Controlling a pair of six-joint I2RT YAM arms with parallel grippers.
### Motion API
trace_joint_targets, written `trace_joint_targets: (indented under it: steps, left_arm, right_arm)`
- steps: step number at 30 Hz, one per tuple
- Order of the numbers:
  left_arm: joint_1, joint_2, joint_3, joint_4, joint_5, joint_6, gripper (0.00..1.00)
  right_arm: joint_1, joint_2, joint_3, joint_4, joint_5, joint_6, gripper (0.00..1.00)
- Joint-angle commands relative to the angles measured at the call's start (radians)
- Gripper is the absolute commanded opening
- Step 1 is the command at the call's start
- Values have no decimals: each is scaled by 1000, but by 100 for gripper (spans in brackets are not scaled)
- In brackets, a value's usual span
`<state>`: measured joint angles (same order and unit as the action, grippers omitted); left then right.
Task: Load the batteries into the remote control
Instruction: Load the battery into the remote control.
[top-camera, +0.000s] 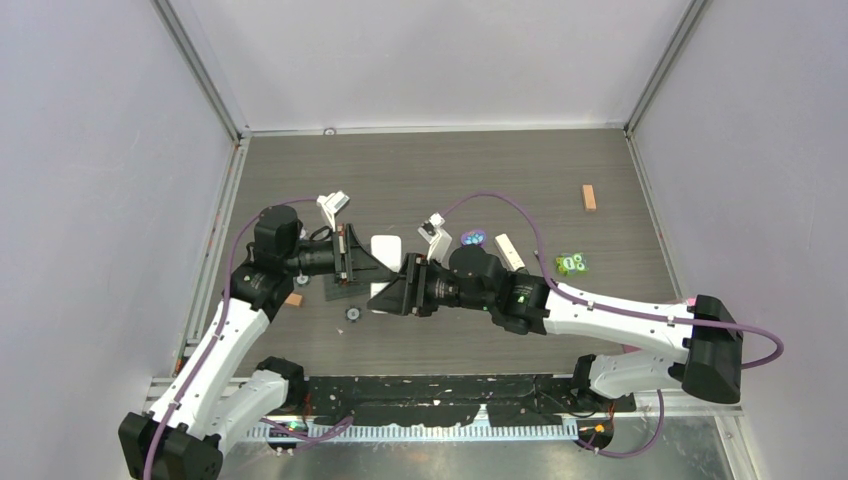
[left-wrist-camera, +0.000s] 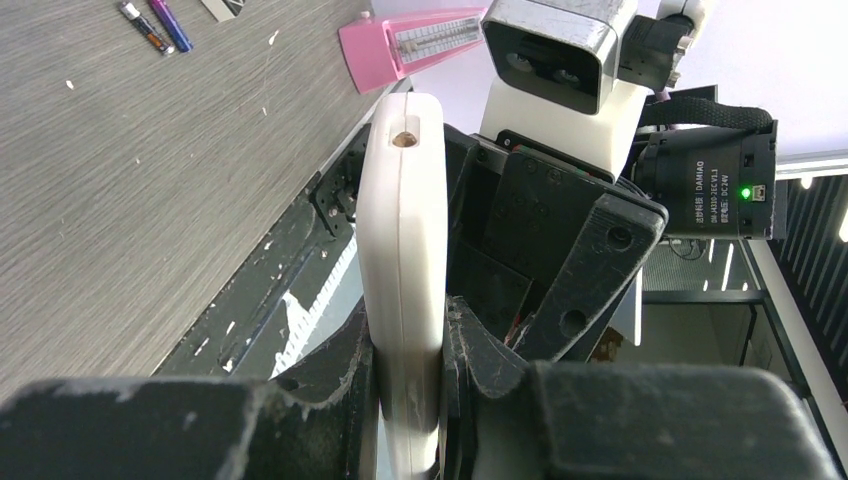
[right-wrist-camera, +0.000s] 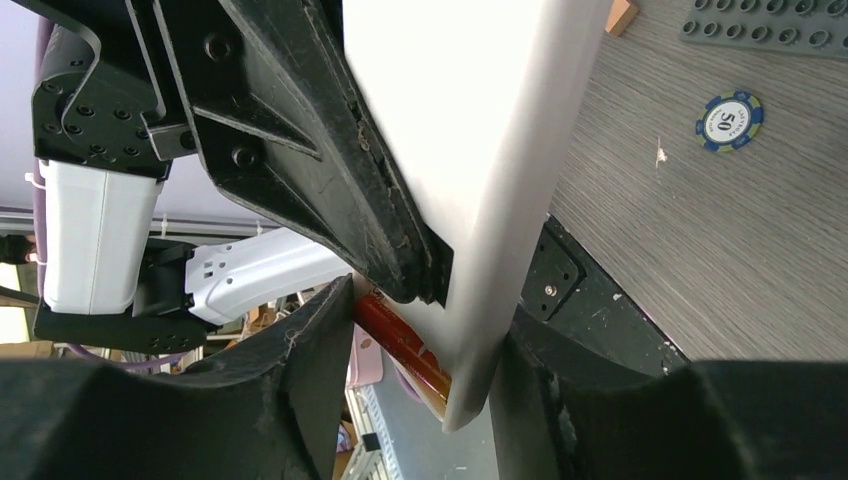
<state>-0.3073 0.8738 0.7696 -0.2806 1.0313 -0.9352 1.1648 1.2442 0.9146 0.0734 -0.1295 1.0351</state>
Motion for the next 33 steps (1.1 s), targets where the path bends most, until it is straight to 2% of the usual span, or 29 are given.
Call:
trace_joint_targets:
  steps: [1, 10, 13, 14, 17, 21, 26, 33]
  left_arm:
    - [-1, -10, 0, 31, 7, 2, 0]
    - [-2, -13, -1, 32, 8, 1, 0]
    - [-1, -14, -1, 32, 7, 1, 0]
    - [-2, -13, -2, 32, 8, 1, 0]
    - [-2, -17, -3, 34, 9, 4, 0]
    - [-1, -17, -8, 35, 10, 7, 0]
    - [-2, -19, -9, 39, 11, 7, 0]
    - [-2, -27, -8, 44, 12, 4, 0]
  right_arm:
    - [-5, -3, -1, 79, -31, 9, 49]
    - [-8, 4, -16, 122, -59, 19, 39]
    - [-12, 0, -31, 167, -70, 36, 39]
    - [-12, -5, -37, 194, -75, 48, 42]
    - [-20, -19, -76, 253, -78, 78, 63]
    - [-30, -43, -106, 284, -73, 97, 72]
    - [-38, -78, -145, 322, -68, 111, 72]
    - [-45, -83, -170, 350, -70, 126, 62]
